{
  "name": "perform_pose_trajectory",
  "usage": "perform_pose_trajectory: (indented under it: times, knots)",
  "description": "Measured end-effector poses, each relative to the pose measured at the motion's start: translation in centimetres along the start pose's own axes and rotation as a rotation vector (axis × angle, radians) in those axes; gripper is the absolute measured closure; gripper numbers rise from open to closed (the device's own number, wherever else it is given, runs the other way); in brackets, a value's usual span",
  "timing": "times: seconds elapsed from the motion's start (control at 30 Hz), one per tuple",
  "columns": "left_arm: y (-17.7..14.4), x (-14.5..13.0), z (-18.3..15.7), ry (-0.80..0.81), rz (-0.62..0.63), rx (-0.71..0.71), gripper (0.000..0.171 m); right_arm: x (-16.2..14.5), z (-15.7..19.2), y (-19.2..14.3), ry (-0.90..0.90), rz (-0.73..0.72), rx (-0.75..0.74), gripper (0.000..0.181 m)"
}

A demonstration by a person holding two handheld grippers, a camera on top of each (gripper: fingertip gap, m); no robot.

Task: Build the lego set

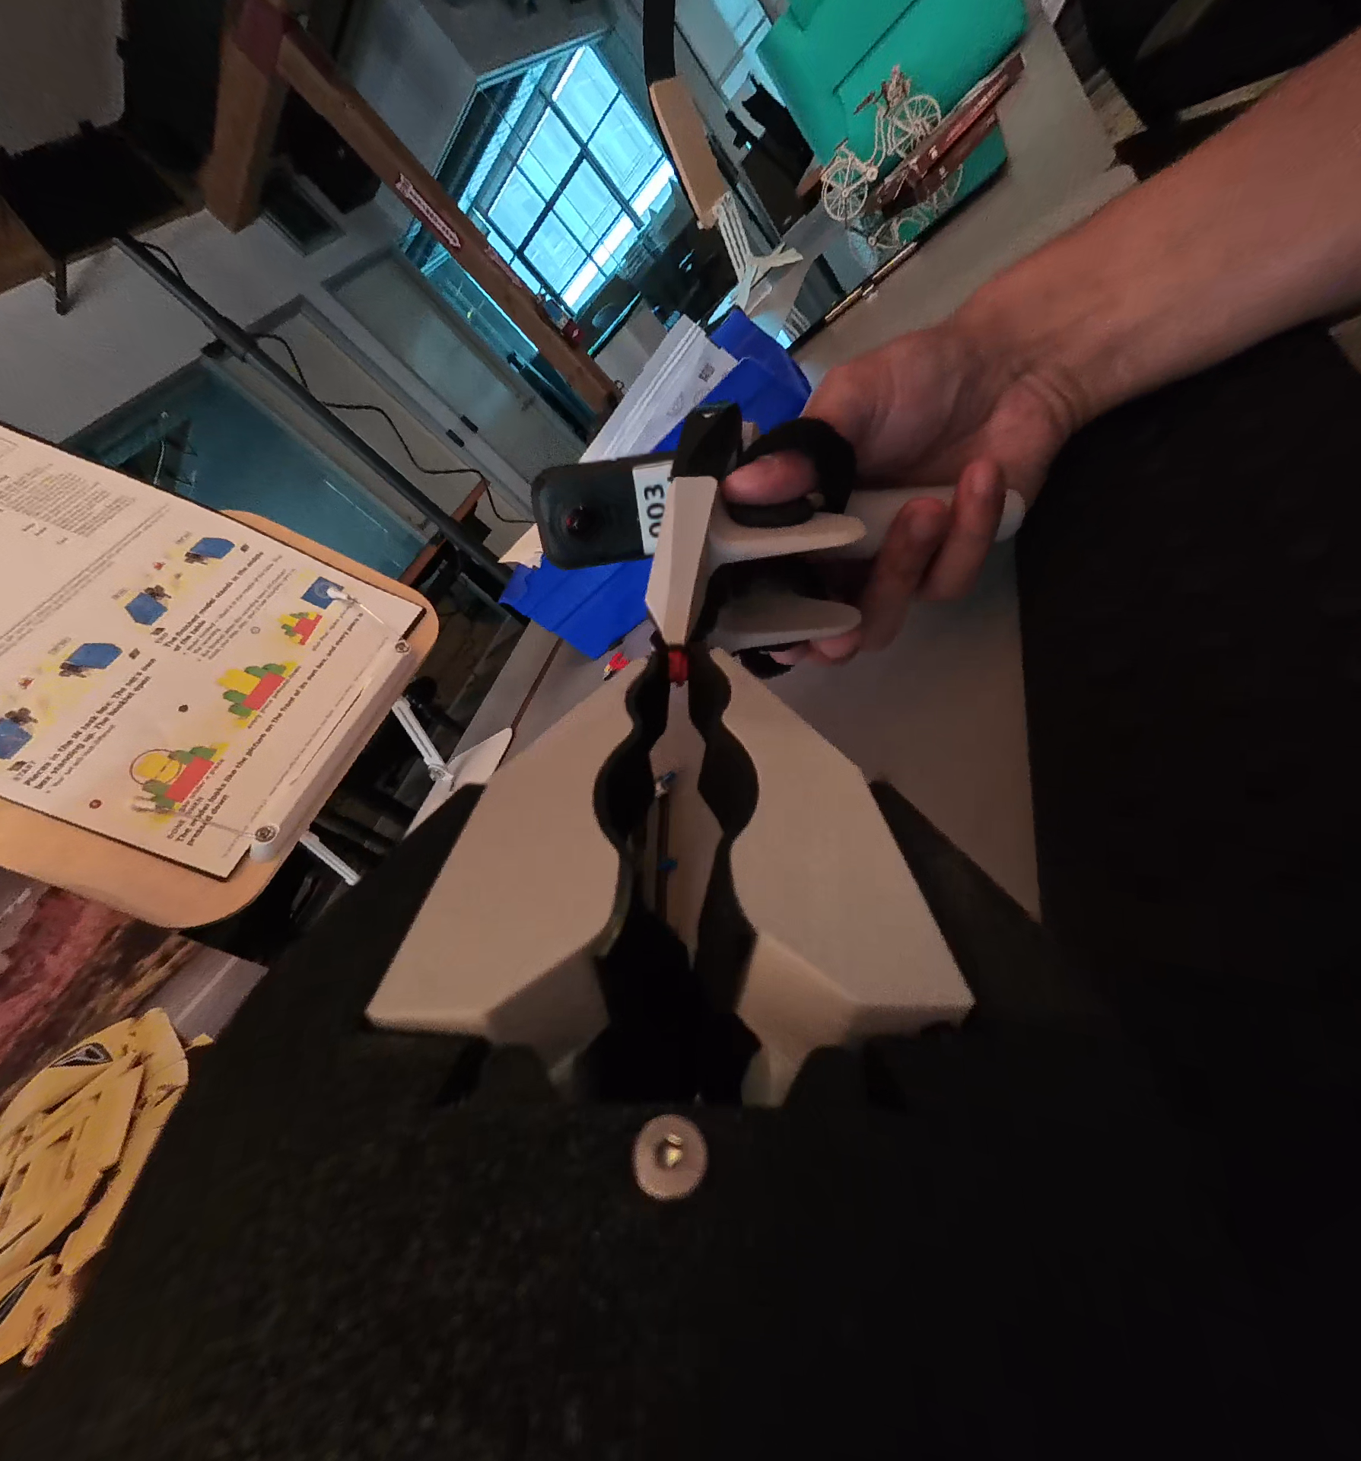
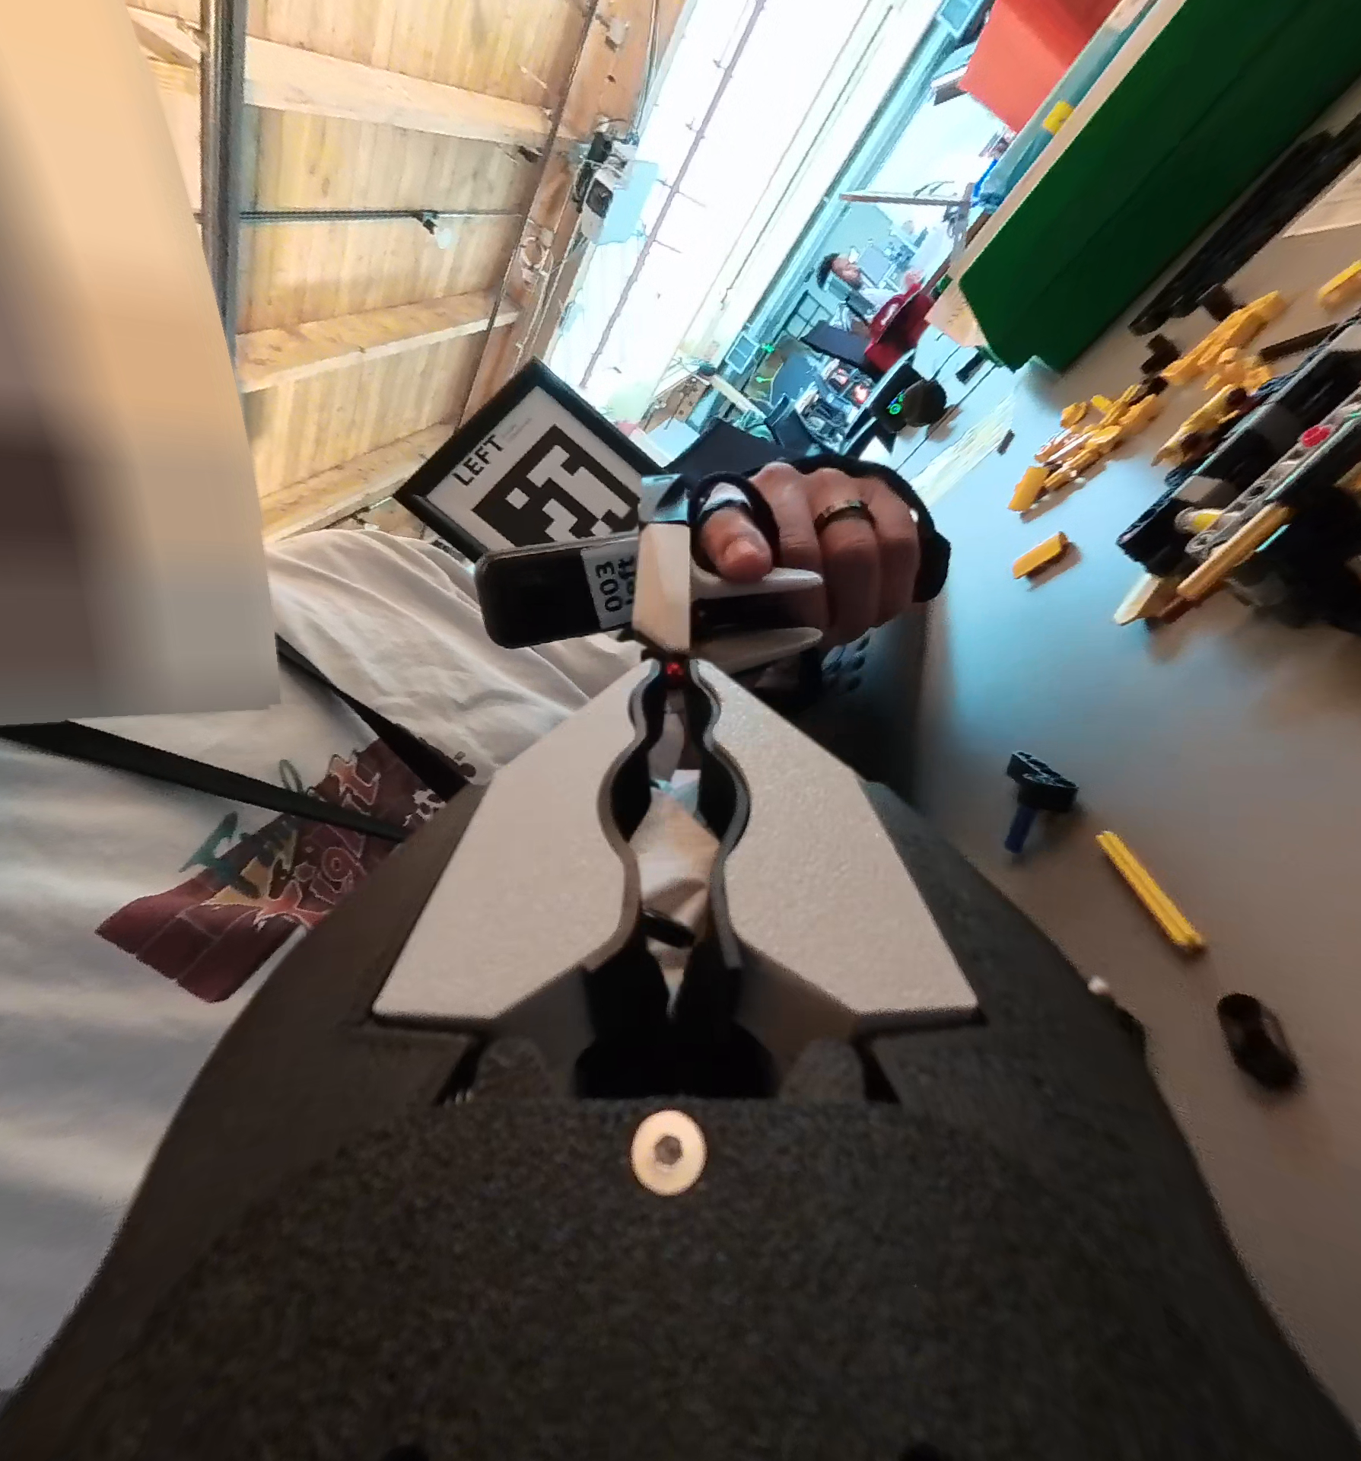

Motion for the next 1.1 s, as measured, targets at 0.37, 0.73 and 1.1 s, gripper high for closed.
perform_pose_trajectory:
  times: [0.37, 0.73, 1.1]
  knots:
    - [-0.6, -2.5, 1.6, -0.264, 0.06, -0.02, 0.17, 1.0, 0.0, -2.7, -0.241, -0.086, -0.226, 0.174]
    - [-1.4, -5.0, 2.8, -0.621, 0.053, -0.092, 0.17, -2.0, -3.6, -4.3, -0.659, 0.417, -0.863, 0.165]
    - [-1.1, -5.1, 1.9, -0.619, 0.085, -0.137, 0.169, -1.6, -4.1, -2.9, -0.694, 0.653, -0.895, 0.17]
Point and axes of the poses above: each gripper's, where its closed fingertips meet, y out along the fingers, x out of its top, z = x × y across the jaws, the point moved 8 cm from there along -y, back along the fingers, and after that the axes turned 5 degrees about -x, right-handed, at the moved point
